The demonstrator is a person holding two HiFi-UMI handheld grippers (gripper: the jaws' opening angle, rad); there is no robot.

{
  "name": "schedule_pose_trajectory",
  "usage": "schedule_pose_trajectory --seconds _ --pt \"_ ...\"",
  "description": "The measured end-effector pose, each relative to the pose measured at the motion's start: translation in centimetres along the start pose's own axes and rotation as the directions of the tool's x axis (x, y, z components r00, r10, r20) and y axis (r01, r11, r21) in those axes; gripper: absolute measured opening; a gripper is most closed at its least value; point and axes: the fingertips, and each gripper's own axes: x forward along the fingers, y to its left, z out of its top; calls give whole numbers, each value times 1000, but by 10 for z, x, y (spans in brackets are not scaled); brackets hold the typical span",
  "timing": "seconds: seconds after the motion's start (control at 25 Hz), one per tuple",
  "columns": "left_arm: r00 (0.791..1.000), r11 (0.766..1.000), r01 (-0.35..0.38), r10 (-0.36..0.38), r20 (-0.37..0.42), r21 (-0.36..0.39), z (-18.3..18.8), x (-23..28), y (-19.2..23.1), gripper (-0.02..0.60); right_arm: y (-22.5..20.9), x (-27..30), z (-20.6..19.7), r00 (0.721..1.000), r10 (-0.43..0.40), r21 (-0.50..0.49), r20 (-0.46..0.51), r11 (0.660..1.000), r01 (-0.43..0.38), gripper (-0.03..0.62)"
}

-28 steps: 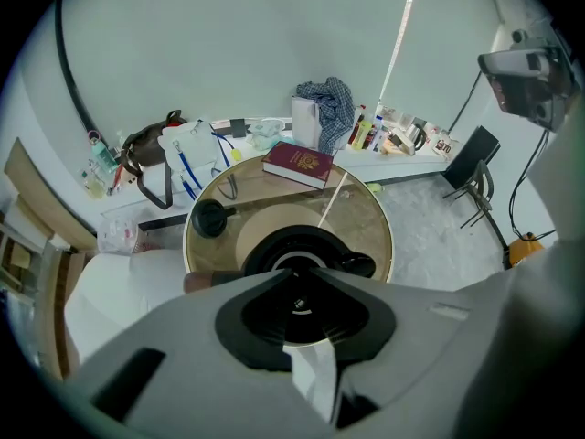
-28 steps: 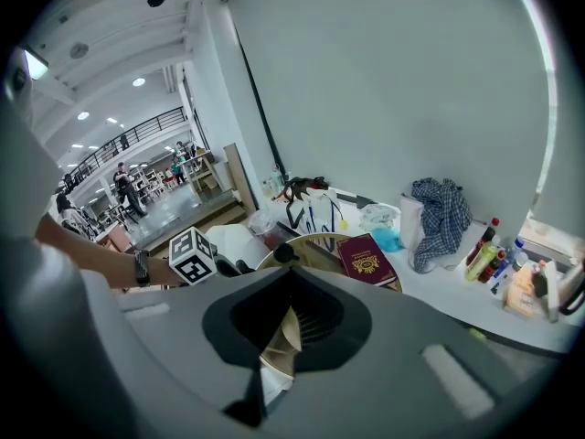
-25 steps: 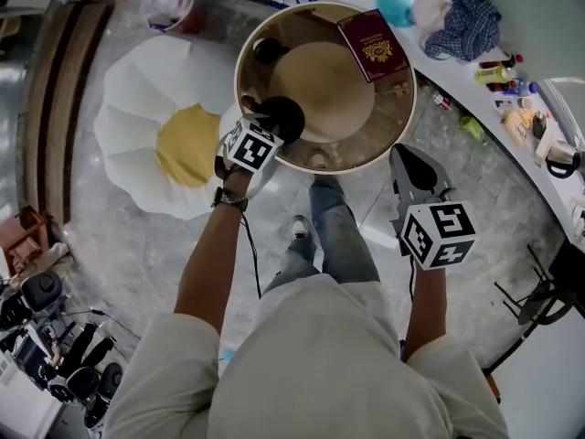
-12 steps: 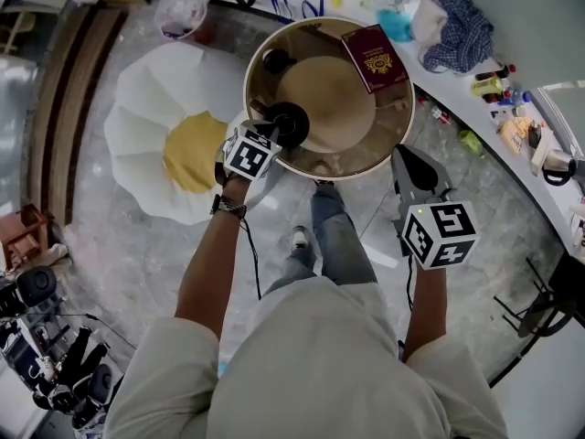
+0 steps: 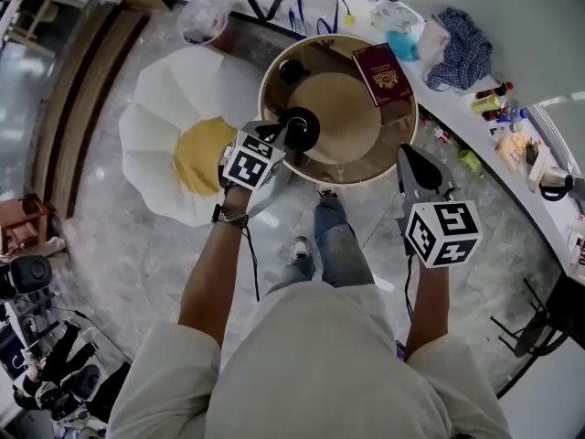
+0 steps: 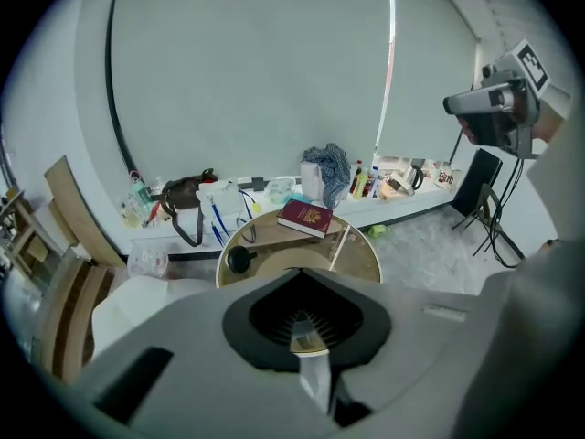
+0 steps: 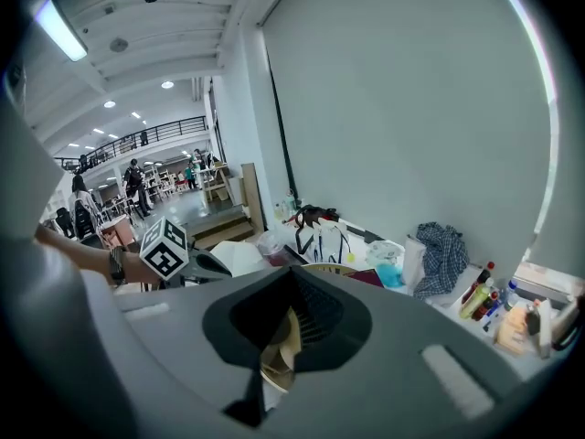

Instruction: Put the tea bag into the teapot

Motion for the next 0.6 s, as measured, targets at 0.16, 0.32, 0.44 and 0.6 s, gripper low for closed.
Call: schedule_pose_trajectory --seconds 0.16,0.32,0.44,0.6 --pt "997 1000 -28 28 69 -11 13 -33 -7 6 17 -13 9 1000 15 -34 24 999 -14 6" --pt "990 998 -51 53 133 -22 23 -68 -16 6 35 -25 17 998 32 -70 46 997 -29 6" --pt "985 998 -51 57 162 -41 23 -92 -25 6 51 -34 24 997 40 -89 62 995 -34 6" --pt "975 997 -60 69 212 -47 24 -125 -35 6 72 -49 35 994 50 -115 98 993 -38 6"
